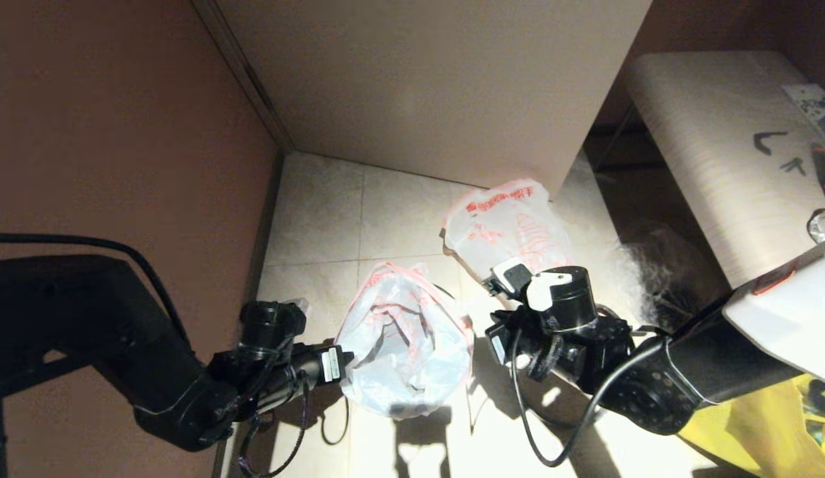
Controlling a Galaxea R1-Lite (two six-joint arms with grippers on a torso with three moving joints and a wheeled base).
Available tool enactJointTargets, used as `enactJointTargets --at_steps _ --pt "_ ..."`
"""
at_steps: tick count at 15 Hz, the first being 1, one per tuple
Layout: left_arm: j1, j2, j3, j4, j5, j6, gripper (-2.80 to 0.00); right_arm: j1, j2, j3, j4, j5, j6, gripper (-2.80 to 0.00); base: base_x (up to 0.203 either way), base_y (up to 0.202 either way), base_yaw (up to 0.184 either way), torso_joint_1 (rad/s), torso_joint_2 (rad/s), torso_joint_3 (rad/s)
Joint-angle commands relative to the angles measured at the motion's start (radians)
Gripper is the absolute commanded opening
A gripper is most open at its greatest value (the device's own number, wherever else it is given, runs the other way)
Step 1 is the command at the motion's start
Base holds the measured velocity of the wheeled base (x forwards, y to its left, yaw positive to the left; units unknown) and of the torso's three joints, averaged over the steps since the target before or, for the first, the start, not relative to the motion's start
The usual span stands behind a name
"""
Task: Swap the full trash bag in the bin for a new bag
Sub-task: Put the new garbage bag on the trash can
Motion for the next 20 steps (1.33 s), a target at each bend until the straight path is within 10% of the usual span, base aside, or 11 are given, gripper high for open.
enactJointTargets --at_steps 1,6,20 --pt "-0.013 -0.077 -0.027 0.036 0.0 -0.001 -2.8 0.001 0.074 -0.094 0.021 0.002 -0.011 -2.8 0.0 0.0 0.0 0.0 0.0 0.0" --pt "-0.051 -0.018 -0.214 0.191 -0.001 -0.003 -2.8 -0.005 0.227 -0.384 0.196 0.025 -0.02 -2.8 0.0 0.0 0.0 0.0 0.0 0.0" --pt "-0.023 0.225 -0.37 0.199 -0.001 -0.012 -2.8 0.044 0.34 -0.538 0.214 0.039 -0.028 -2.8 0.0 0.0 0.0 0.0 0.0 0.0"
